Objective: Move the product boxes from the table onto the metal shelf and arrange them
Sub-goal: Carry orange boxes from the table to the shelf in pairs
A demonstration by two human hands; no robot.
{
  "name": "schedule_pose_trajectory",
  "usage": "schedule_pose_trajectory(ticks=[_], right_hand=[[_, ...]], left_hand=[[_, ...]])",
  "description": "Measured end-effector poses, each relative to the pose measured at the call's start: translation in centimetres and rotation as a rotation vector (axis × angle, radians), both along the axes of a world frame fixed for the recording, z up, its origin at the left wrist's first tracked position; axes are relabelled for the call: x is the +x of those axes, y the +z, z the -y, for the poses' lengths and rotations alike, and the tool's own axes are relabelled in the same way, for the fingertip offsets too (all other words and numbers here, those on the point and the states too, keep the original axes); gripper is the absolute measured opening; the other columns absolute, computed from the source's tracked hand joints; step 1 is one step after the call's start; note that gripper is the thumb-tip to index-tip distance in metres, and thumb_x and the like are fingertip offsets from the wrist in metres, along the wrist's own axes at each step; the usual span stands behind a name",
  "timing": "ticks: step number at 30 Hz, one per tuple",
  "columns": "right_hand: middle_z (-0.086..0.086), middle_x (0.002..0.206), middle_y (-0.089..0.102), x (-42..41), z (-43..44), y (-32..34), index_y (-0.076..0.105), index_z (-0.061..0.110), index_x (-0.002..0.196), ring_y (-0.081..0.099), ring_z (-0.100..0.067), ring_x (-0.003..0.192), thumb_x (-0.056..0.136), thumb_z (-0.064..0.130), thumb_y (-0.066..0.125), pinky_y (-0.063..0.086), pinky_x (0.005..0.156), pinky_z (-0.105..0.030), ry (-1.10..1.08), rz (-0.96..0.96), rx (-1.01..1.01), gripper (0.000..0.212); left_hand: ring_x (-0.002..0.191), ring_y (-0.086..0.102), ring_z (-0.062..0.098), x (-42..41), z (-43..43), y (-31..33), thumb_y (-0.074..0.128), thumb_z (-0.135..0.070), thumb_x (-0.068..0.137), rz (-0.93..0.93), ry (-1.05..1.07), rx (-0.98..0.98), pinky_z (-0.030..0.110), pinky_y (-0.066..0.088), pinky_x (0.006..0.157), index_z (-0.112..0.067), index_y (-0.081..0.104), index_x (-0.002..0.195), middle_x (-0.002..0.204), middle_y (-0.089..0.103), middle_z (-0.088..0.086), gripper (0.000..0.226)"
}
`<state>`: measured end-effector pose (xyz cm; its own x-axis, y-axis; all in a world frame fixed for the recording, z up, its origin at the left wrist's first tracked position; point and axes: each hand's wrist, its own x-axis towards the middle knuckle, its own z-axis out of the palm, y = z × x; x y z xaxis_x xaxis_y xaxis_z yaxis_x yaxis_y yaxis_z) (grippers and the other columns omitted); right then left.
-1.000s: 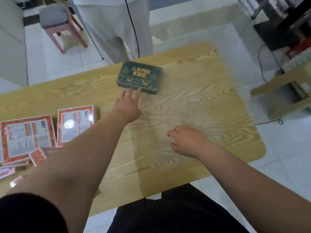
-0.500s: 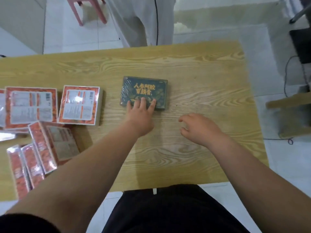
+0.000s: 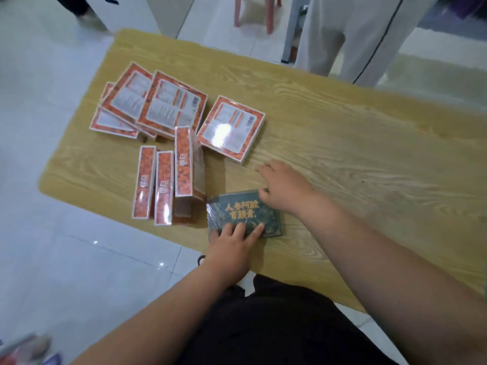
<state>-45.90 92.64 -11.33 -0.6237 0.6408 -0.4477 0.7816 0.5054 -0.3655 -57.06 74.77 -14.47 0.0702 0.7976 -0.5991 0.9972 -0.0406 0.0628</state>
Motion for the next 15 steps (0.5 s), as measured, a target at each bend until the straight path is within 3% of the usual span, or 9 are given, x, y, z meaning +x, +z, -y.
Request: schedule_pose_trajectory(ticks=[3,5,9,15], right_hand=[[-0.01,0.169,0.004,-6.5,-1.3,-0.5,0.016,0.022,0.161,0.004,-0.033,0.155,0.094,0.033,0.058,0.019,0.124,-0.048,0.098,0.036,0.049,0.08],[-0.009,0.169,-0.007,-9.6,-2.6,-1.3,0.007,0.025,0.162,-0.005,-0.033,0.156,0.095,0.032,0.055,0.013,0.125,-0.05,0.103,0.098,0.043,0.083],[-0.01,0.169,-0.008,-10.4,-3.8,-3.0,0.004,0.023,0.162,-0.004,-0.032,0.156,0.093,0.036,0.058,0.016,0.124,-0.052,0.081,0.242,0.017,0.088],[-0.003,0.17,-0.008,-1.7,-1.6,-2.8,0.004,0.024,0.162,-0.004,-0.025,0.156,0.092,0.034,0.063,0.018,0.124,-0.051,-0.113,0.289,0.026,0.092]], left_hand=[[0.124,0.032,0.032,-1.2,0.9,-0.3,0.048,-0.034,0.089,0.031,0.024,0.002,0.053,0.032,0.099,-0.04,-0.006,0.155,0.144,0.03,0.007,0.085],[0.124,0.03,0.033,-1.5,1.2,-0.5,0.047,-0.034,0.089,0.052,0.024,-0.003,0.055,0.032,0.1,-0.04,-0.007,0.154,0.143,0.029,0.007,0.085],[0.123,0.029,0.033,-2.1,1.2,-1.0,0.05,-0.036,0.088,0.077,-0.001,-0.003,0.056,0.031,0.1,-0.039,-0.009,0.154,0.14,0.028,0.008,0.088],[0.129,0.023,0.031,-3.6,1.8,-1.5,0.048,-0.031,0.088,0.124,-0.067,0.09,0.053,0.026,0.106,-0.034,-0.001,0.156,0.145,0.027,0.008,0.084]])
